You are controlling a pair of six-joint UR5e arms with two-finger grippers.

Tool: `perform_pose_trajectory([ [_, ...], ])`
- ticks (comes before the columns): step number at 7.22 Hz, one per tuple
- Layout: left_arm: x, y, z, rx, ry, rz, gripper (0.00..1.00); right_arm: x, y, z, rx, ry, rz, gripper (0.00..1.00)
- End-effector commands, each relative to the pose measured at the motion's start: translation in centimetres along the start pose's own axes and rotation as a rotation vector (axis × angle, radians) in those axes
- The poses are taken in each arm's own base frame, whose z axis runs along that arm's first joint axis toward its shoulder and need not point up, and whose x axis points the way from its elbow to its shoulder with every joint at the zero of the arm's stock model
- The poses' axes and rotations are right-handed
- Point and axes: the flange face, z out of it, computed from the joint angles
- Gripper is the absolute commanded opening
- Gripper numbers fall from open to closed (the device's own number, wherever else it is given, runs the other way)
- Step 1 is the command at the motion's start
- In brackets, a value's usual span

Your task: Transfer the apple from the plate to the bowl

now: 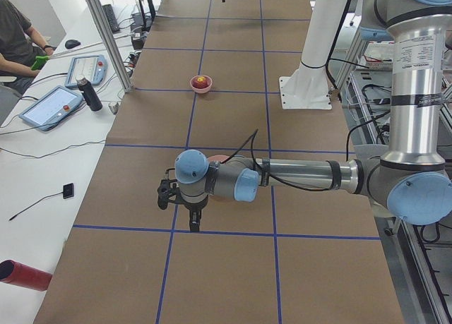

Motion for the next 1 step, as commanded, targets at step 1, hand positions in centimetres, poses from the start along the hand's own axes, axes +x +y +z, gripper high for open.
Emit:
perform_pose_trajectory([
  [1,0.14,0.51,-0.17,-0.003,0.001,-0.004,0.98,-0.15,-0.21,-0.10,0.003,0.000,-0.005,1.00],
])
